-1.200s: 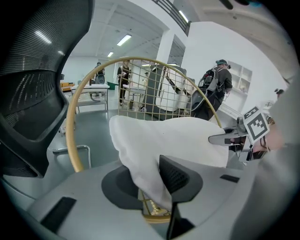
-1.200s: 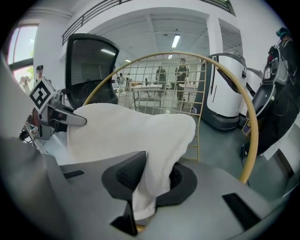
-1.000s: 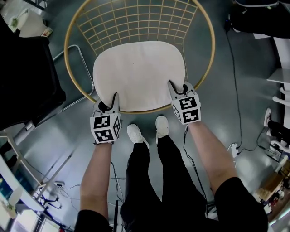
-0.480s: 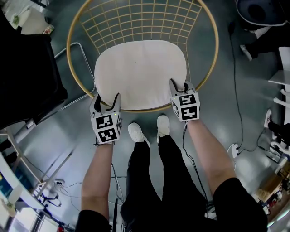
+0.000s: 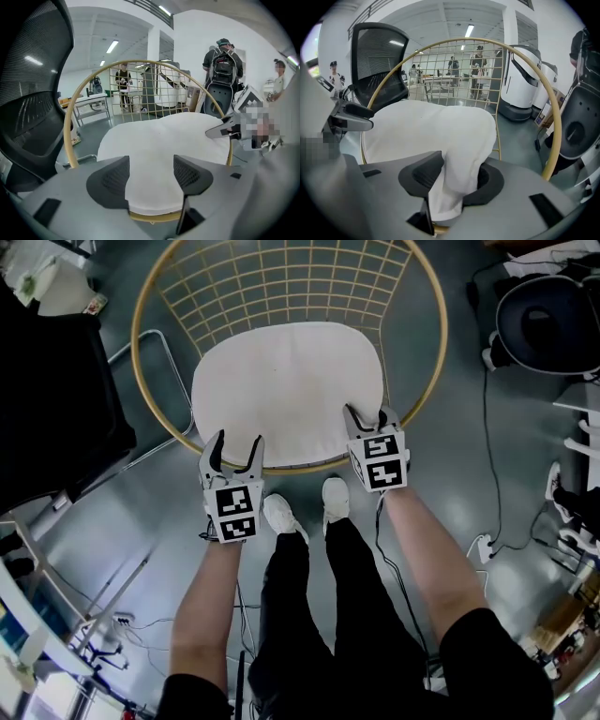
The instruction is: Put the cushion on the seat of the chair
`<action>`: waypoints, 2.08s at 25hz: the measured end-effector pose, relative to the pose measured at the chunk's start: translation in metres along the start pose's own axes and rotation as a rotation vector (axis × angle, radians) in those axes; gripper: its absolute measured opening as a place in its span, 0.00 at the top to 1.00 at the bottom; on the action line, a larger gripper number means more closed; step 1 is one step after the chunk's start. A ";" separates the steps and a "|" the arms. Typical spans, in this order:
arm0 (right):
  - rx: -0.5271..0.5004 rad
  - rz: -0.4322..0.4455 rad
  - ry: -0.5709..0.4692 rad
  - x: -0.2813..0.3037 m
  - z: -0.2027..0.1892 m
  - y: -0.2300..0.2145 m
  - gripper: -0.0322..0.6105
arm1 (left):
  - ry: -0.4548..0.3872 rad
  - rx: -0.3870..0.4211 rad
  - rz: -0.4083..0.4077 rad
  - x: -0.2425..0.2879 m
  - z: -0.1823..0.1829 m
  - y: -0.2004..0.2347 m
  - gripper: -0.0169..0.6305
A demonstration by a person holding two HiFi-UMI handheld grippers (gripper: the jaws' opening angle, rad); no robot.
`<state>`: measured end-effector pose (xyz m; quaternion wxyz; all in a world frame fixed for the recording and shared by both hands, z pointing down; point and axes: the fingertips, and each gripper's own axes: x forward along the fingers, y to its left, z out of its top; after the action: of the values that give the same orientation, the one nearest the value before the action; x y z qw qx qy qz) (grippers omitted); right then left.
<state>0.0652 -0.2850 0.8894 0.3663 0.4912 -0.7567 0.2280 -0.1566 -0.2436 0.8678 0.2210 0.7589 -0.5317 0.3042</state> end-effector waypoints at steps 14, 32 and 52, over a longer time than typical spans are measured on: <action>-0.003 -0.124 0.032 -0.004 0.003 -0.010 0.11 | -0.031 -0.037 -0.044 -0.010 0.025 -0.008 0.56; -0.008 0.001 -0.157 -0.088 0.075 0.023 0.93 | -0.092 -0.068 -0.022 -0.068 0.074 -0.015 0.93; -0.107 0.248 -0.346 -0.323 0.211 0.066 0.93 | -0.286 -0.124 0.041 -0.284 0.238 -0.058 0.95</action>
<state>0.0163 -0.2199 0.5066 0.2257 0.4059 -0.8740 0.1429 -0.1191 -0.1898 0.4986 0.1833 0.7682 -0.5910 0.1641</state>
